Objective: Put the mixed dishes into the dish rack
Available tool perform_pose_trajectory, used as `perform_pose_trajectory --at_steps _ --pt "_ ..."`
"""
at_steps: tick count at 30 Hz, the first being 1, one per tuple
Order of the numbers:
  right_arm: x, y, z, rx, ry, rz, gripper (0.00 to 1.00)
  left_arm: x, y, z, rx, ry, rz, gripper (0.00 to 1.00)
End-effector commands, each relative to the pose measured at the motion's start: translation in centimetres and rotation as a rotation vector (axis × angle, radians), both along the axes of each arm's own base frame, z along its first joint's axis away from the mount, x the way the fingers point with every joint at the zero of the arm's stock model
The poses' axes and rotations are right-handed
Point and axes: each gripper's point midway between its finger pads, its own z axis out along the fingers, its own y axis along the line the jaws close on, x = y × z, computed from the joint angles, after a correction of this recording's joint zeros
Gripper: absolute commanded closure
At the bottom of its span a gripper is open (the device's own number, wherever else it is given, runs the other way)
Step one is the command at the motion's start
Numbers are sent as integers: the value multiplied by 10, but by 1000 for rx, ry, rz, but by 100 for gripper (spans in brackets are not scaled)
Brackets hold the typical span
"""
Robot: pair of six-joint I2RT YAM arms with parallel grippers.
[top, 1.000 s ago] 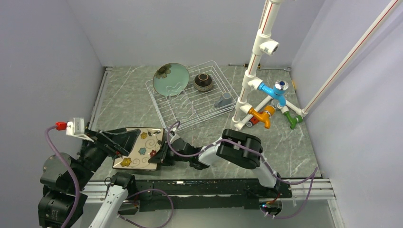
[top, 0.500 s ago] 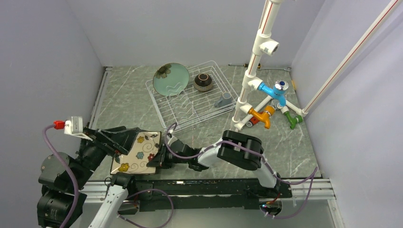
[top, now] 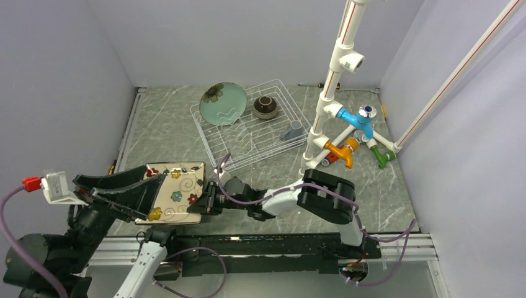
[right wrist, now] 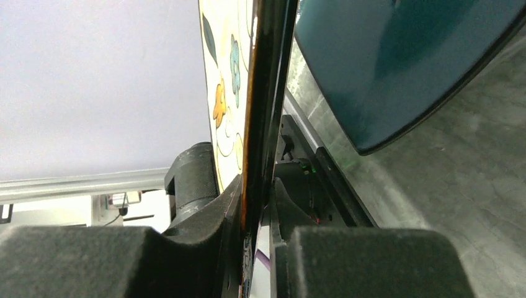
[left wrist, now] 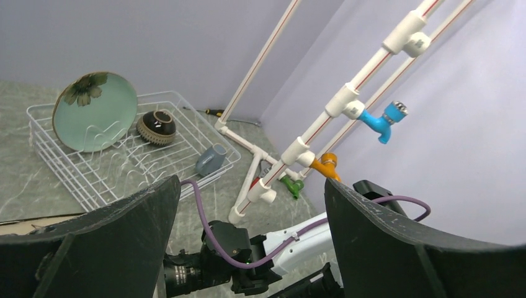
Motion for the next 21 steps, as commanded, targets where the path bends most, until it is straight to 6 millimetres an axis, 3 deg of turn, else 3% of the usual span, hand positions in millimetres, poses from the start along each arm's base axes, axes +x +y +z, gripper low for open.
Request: perform_pose_trajectory --at_steps 1,7,13,18,21 --pt "2 -2 183 482 -207 -7 100 -6 -4 12 -4 -25 -33 9" --pt "19 -17 196 448 -225 -54 100 -3 -1 7 23 -22 -17 8" --pt "37 -46 206 434 -253 -146 100 10 -8 -19 16 34 -35 9" --pt "62 -64 209 428 -249 -197 100 22 -12 -27 29 56 -44 8" --pt "68 -77 204 386 -283 -204 100 35 -12 -46 59 113 -26 8"
